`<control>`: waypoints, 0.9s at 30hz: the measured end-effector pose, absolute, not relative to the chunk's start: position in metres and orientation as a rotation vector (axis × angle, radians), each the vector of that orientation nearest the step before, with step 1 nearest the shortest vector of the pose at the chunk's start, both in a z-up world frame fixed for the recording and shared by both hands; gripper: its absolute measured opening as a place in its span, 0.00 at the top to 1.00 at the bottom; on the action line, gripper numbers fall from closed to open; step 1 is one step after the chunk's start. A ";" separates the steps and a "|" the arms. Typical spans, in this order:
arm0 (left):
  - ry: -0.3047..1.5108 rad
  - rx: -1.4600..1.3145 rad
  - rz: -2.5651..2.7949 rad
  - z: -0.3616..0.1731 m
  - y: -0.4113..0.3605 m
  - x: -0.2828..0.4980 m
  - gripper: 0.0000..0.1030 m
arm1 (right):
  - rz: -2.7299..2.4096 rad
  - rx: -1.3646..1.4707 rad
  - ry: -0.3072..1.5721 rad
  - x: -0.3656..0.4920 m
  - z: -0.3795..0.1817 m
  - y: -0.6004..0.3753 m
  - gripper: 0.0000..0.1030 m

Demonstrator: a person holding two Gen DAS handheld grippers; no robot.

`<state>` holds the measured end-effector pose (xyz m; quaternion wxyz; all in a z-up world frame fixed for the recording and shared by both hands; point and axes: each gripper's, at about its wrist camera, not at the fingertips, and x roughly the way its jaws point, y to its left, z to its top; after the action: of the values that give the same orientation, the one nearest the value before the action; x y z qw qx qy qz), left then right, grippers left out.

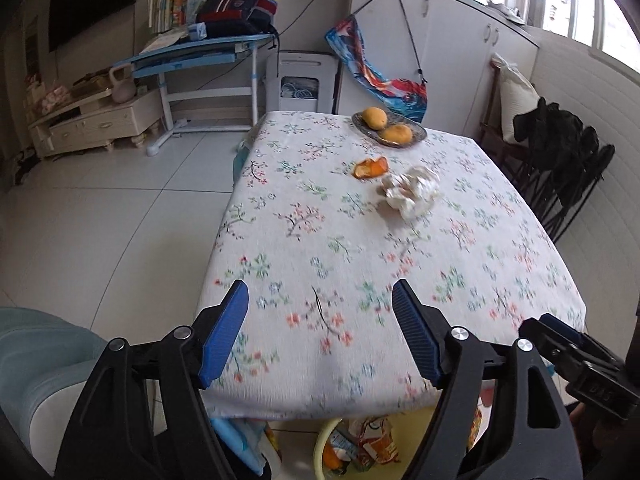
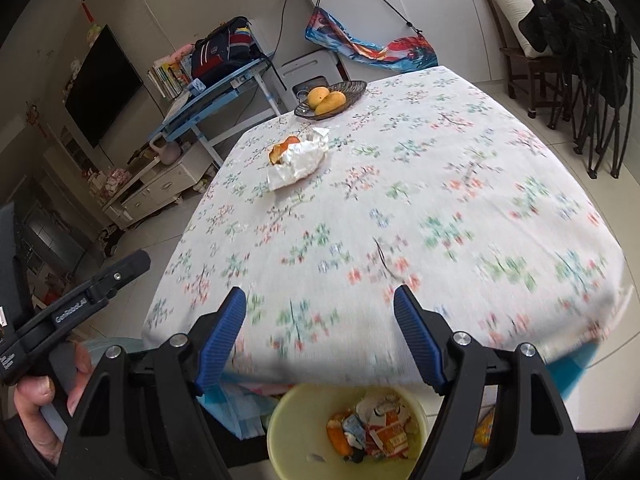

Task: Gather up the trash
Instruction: 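Grasp the crumpled foil wrapper with the right gripper while the left grasps the orange peel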

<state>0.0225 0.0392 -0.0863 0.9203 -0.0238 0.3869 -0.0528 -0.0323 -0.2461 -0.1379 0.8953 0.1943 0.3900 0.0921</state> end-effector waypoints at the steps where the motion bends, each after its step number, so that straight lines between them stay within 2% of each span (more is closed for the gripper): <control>1: 0.799 -0.055 -0.104 -0.086 0.040 0.030 0.31 | 0.191 0.404 0.810 -0.026 -0.138 -0.245 0.29; 21: 0.826 -0.028 -0.054 -0.087 0.040 0.143 0.28 | 0.174 0.463 0.839 0.123 -0.152 -0.204 0.28; 22: 0.830 -0.024 -0.055 -0.089 0.039 0.149 0.28 | 0.169 0.452 0.845 0.126 -0.154 -0.203 0.30; 24: 0.841 -0.023 -0.060 -0.092 0.036 0.159 0.28 | 0.175 0.422 0.868 0.135 -0.158 -0.201 0.54; 25: 0.848 -0.023 -0.064 -0.094 0.034 0.165 0.28 | 0.180 0.408 0.874 0.138 -0.159 -0.201 0.59; 26: 0.851 -0.022 -0.069 -0.096 0.032 0.169 0.28 | 0.185 0.394 0.876 0.139 -0.158 -0.201 0.71; 27: 0.857 -0.019 -0.081 -0.098 0.028 0.175 0.28 | 0.194 0.375 0.883 0.139 -0.158 -0.203 0.76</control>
<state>0.1754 0.0281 -0.0982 0.9087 -0.0091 0.4154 -0.0395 0.1389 -0.2029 -0.1583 0.8825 0.1802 0.4242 0.0932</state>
